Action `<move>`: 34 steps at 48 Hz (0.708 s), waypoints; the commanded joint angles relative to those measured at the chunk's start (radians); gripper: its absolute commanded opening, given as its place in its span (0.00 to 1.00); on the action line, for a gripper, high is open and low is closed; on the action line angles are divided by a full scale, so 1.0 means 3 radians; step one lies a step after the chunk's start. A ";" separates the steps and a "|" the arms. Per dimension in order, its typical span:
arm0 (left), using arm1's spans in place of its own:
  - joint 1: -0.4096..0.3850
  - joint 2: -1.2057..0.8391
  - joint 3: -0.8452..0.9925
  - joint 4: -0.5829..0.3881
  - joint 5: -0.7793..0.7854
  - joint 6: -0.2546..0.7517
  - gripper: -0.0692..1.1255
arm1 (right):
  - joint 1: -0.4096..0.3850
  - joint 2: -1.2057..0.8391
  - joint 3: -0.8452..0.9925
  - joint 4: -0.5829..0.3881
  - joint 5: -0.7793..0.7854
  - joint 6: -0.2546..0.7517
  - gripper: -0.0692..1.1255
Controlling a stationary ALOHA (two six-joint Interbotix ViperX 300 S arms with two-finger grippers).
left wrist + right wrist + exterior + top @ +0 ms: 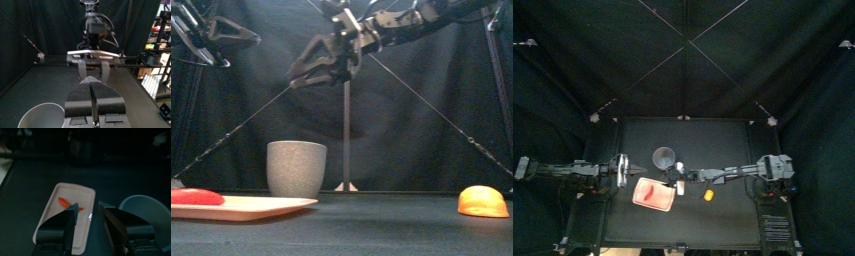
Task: Pick the red chile then place it on the pink plate
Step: Drop red chile on the pink plate and return to neutral
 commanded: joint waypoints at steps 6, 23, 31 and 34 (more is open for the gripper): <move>0.0020 -0.0010 -0.0031 0.0046 -0.0015 0.0005 0.03 | 0.0015 -0.0987 0.0915 0.0107 -0.0900 -0.0015 0.71; 0.0031 -0.0020 -0.0010 0.0061 -0.0010 0.0005 0.03 | -0.0061 -0.2480 0.2056 0.0174 -0.1069 -0.0015 0.71; 0.0031 -0.0031 0.0010 0.0087 -0.0010 0.0005 0.03 | -0.0072 -0.3232 0.2459 0.0184 -0.1058 -0.0010 0.71; 0.0036 -0.0031 0.0015 0.0092 -0.0010 0.0005 0.03 | -0.0072 -0.3446 0.2567 0.0174 -0.1043 -0.0010 0.71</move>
